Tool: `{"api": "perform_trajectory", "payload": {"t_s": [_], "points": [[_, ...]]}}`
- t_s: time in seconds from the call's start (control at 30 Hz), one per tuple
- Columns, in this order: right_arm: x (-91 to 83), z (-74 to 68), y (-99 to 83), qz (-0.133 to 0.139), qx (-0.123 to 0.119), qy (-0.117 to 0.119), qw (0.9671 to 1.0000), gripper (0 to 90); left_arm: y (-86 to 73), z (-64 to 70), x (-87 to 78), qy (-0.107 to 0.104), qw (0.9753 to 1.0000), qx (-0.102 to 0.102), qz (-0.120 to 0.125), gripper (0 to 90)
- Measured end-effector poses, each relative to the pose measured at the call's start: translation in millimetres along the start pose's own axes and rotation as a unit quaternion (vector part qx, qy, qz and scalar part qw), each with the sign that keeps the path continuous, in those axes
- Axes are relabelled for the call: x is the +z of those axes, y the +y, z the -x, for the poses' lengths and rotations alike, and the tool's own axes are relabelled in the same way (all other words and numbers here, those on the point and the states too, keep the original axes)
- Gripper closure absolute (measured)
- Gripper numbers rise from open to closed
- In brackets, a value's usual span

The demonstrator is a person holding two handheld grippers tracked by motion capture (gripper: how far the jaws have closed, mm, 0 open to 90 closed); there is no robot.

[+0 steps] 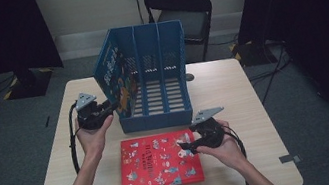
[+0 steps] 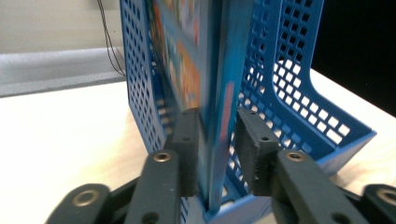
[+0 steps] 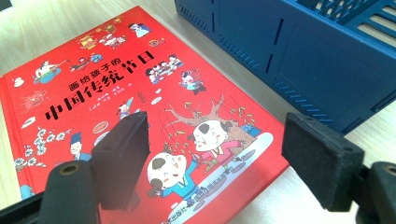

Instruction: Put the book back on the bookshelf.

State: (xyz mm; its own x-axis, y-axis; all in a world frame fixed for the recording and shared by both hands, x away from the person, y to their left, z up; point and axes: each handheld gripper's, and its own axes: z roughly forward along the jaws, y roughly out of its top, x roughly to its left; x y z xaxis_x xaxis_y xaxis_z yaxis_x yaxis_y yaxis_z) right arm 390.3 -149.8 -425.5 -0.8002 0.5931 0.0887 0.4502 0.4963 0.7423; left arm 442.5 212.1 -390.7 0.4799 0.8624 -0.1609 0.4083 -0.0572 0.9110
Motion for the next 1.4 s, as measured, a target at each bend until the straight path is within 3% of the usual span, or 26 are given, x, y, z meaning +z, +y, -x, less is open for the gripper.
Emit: {"api": "perform_trajectory", "payload": {"t_s": [0.2, 0.37, 0.57, 0.7, 1.0, 1.07, 1.23, 1.4], "points": [[0.6, 0.0, -0.2, -0.002, 0.002, 0.000, 1.0000, 22.8, -16.4, -6.2, 2.4, -0.015, 0.9998, -0.008, -0.014, 75.5], [2.3, -0.4, -0.1, -0.004, -0.001, 0.003, 1.0000, 22.7, -19.7, -4.5, 6.9, -0.016, 0.9995, 0.001, -0.028, 77.8], [2.5, 1.1, -0.7, -0.004, 0.004, 0.007, 1.0000, 22.6, -23.3, -5.8, 8.0, -0.019, 0.9995, -0.005, -0.025, 79.1], [4.0, 0.8, -0.5, -0.005, 0.004, 0.009, 0.9999, 22.6, -20.8, -3.4, 10.3, -0.006, 0.9996, 0.008, -0.028, 79.6], [4.9, 0.7, -0.4, -0.008, 0.004, 0.011, 0.9999, 22.5, -17.1, -3.5, 20.3, 0.025, 0.9994, 0.007, -0.023, 80.5], [4.1, 1.4, -0.5, -0.006, 0.005, 0.011, 0.9999, 22.5, -17.2, -4.8, 22.2, 0.024, 0.9995, -0.001, -0.018, 80.9], [3.8, 1.4, -0.5, -0.006, 0.005, 0.011, 0.9999, 22.5, -11.9, -3.7, 27.3, 0.041, 0.9987, 0.013, -0.028, 80.7], [3.4, 1.7, -0.5, -0.006, 0.005, 0.011, 0.9999, 22.5, -8.7, -3.8, 31.9, 0.044, 0.9984, 0.014, -0.032, 80.7]]}}
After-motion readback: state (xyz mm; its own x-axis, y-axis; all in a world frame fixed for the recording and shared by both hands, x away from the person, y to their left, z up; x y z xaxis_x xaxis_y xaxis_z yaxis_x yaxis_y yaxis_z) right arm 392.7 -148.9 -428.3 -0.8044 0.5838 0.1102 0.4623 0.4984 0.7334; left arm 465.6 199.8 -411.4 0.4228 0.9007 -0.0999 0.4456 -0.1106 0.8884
